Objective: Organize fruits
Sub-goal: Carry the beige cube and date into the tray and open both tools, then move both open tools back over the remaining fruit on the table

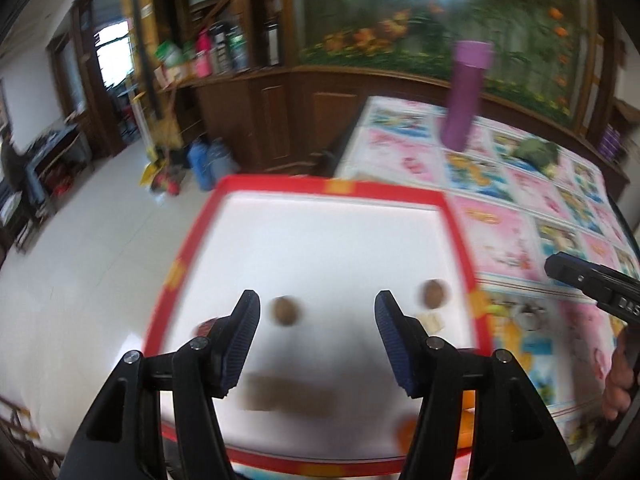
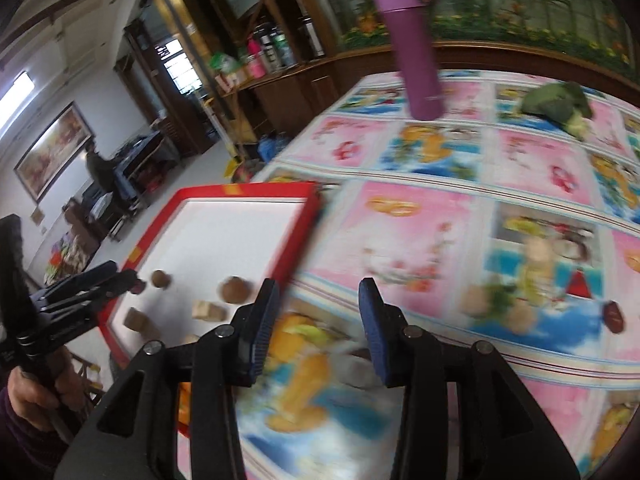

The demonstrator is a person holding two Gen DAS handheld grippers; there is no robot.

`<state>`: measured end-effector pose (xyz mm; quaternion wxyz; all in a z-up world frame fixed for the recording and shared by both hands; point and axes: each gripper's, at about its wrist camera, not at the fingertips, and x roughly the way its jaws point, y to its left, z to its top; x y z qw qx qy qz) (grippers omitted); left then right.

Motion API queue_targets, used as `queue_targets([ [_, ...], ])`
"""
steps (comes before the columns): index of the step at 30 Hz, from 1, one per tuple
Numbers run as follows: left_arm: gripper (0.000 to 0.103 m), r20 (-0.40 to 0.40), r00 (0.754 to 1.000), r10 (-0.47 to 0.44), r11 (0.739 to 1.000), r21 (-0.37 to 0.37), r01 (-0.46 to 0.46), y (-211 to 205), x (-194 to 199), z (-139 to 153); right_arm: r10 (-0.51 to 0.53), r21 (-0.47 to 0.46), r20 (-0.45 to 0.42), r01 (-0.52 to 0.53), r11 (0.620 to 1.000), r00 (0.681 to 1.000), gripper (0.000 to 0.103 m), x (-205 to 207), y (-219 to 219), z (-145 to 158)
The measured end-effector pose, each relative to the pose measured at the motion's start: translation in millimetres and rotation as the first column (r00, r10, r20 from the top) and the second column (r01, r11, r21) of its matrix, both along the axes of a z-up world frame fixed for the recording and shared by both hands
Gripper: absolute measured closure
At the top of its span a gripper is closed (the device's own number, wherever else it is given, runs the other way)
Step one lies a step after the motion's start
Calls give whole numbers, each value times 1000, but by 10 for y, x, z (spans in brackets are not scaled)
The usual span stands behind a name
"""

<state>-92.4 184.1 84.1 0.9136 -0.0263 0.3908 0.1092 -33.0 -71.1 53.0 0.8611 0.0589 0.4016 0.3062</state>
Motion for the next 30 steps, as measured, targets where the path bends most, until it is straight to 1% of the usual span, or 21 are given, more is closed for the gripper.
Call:
queue_targets([
  [3,43,-3,997,-73,997,7,74,-309,79,33,-61,-20,5,62,998,998,59,10,-353,-24],
  [6,43,-17,989,-146,989,17,146,-594,189,25,-119,-33,3,119,992,993,59,-7,-731,-60],
  [9,43,-35,978,-207,977,38,208,-873,302,-7,-140,-32,-23,139,990,990,59,23,-945,-132],
  [11,43,-36,971,-237,970,38,238,-1029,336,-10,-120,-45,-44,118,992,992,59,72,-984,-194],
  [13,43,-32,965,-260,965,31,261,-1135,349,-7,-110,-72,-41,106,992,993,59,97,-939,-241],
  [17,43,-40,959,-281,959,30,282,-1212,339,-13,-84,-118,-28,80,990,996,59,128,-816,-317],
  [20,43,-46,958,-282,958,31,284,-1223,337,-26,-86,-150,-20,82,985,996,59,139,-829,-363],
  [25,42,-53,952,-302,953,16,303,-1301,413,-28,-148,-146,42,152,977,988,59,101,-1087,-205],
  [27,42,-53,944,-327,944,35,329,-1392,476,-45,-185,-153,61,192,969,981,60,111,-1220,-164],
  [28,42,-65,937,-344,937,48,347,-1464,533,-75,-214,-167,72,224,960,974,60,126,-1293,-155],
  [30,42,-81,922,-378,923,39,382,-1558,615,-136,-262,-191,80,272,943,962,60,161,-1431,-157],
])
